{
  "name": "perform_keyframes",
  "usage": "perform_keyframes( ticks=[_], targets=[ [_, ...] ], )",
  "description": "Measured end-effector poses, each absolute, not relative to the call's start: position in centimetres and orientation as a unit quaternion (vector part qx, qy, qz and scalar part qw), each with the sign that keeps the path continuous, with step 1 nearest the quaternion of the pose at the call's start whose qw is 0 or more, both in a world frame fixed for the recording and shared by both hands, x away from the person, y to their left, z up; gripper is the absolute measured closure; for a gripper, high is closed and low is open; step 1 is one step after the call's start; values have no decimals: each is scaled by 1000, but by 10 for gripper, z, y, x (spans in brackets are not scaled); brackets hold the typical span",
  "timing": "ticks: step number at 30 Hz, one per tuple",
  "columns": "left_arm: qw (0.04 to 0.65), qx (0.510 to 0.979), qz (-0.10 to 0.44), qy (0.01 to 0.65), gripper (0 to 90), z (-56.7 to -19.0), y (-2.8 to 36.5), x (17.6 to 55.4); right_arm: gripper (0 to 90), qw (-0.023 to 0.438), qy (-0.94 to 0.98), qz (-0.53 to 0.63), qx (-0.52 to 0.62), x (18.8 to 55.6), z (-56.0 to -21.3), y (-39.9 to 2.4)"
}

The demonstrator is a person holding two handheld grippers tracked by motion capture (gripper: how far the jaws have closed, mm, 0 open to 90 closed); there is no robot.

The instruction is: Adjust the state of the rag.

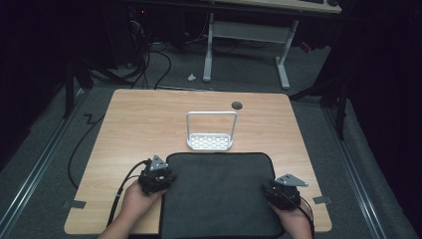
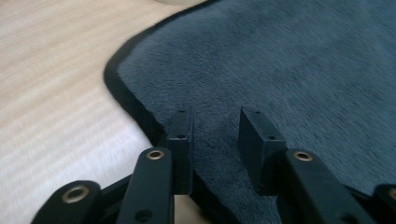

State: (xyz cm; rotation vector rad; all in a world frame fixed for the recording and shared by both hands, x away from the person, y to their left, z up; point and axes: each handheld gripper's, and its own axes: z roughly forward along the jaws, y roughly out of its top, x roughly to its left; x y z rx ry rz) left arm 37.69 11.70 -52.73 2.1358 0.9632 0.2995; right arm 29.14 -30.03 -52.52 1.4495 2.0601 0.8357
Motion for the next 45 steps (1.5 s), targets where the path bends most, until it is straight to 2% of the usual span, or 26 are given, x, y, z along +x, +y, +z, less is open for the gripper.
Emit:
perform_keyframes(
  ticks=[3,6,10,12,14,15,19,20,28,31,35,38,40,45],
  targets=[
    [381,834,118,381,682,-528,112,387,613,244,749,303,537,295,-525,-303],
    [391,825,91,398,670,-526,116,393,600,243,746,305,539,299,-524,-306],
    [412,812,103,401,607,-521,126,391,583,249,746,333,520,293,-513,-299],
    [425,799,120,408,581,-520,136,397,574,257,755,363,482,285,-498,-277],
    [433,792,118,414,554,-521,139,401,579,258,759,366,473,284,-496,-270],
    [432,784,110,433,550,-525,142,414,596,256,772,376,444,281,-490,-249],
    [444,768,105,450,533,-531,142,427,591,245,789,384,412,277,-490,-210],
    [458,752,103,463,527,-534,142,432,586,243,796,381,403,277,-492,-201],
    [425,774,103,458,520,-533,122,448,544,217,828,376,355,272,-502,-149],
    [425,770,99,466,536,-534,121,449,534,207,836,377,342,270,-504,-131],
    [425,783,100,443,568,-535,118,446,497,197,850,369,319,268,-508,-109],
    [426,782,100,443,679,-536,118,444,487,184,858,371,304,266,-511,-91],
    [423,792,98,428,783,-536,116,442,481,173,862,374,295,266,-513,-78],
    [423,795,92,425,829,-536,117,441,473,156,869,378,280,261,-515,-57]
  ],
)
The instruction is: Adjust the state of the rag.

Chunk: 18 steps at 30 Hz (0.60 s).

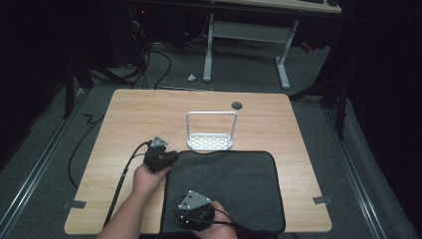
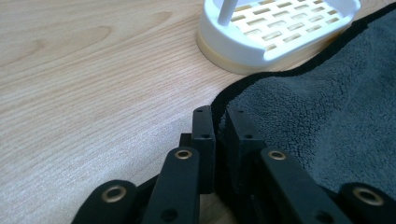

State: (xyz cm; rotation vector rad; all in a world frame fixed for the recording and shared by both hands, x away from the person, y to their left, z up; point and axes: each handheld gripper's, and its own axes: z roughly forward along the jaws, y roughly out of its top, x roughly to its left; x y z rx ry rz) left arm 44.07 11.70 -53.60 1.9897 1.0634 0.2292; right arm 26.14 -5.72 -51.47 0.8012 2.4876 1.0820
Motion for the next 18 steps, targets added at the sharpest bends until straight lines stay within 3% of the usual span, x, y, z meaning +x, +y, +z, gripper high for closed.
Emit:
perform_keyframes(
  ticks=[13,18],
  targets=[
    [426,785,94,441,822,-536,120,441,434,116,882,377,259,252,-526,-17],
    [426,783,91,444,823,-536,121,442,495,124,886,367,257,250,-531,-16]
  ],
)
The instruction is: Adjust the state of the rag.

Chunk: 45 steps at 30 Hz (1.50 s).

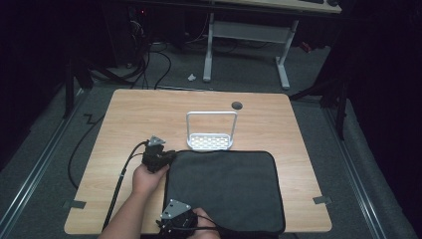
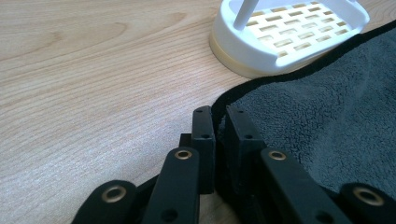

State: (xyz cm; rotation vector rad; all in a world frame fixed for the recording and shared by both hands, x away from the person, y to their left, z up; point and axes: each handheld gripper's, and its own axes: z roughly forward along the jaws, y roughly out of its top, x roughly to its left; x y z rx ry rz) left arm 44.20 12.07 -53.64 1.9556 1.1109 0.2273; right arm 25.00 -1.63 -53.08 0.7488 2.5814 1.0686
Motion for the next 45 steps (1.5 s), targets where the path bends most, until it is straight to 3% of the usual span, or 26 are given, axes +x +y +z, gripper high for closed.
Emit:
perform_keyframes(
  ticks=[10,14,35,45],
  targets=[
    [427,780,88,449,820,-536,122,443,750,137,887,359,256,252,-528,-21],
    [428,778,87,451,823,-537,122,443,798,137,886,362,254,253,-527,-23],
    [503,707,49,495,850,-532,145,441,823,167,857,419,250,248,-500,-38],
    [515,697,66,494,848,-524,155,434,822,173,848,439,240,246,-483,-33]
  ],
)
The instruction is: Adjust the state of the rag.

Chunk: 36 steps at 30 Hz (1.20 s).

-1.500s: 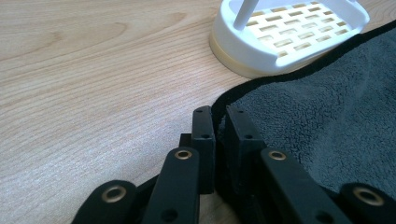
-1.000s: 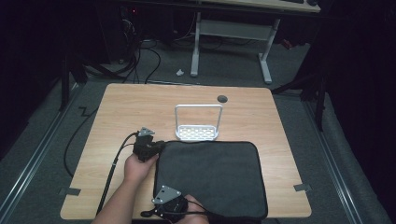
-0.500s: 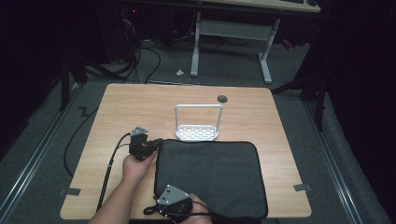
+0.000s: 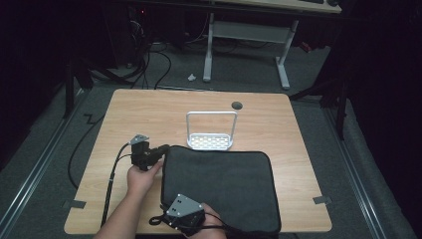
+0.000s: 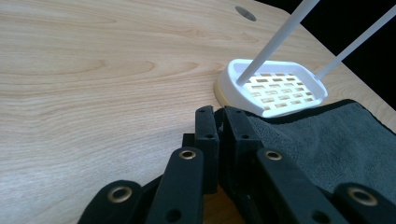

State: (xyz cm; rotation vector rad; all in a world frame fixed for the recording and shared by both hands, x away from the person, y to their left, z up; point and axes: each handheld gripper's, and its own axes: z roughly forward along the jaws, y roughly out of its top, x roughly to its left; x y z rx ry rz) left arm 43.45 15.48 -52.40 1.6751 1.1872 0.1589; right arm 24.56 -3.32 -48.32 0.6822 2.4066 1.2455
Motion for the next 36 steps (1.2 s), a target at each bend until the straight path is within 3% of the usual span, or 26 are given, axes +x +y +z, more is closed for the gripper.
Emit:
perform_keyframes(
  ticks=[10,25,30,36],
  targets=[
    [505,701,67,498,849,-526,183,428,822,162,856,438,222,245,-482,-11],
    [504,668,110,537,852,-500,262,409,822,150,857,462,171,239,-469,53],
    [514,664,109,532,852,-495,255,410,822,157,854,465,172,239,-465,48],
    [516,678,99,515,852,-494,213,416,822,178,848,463,188,236,-462,16]
  ],
)
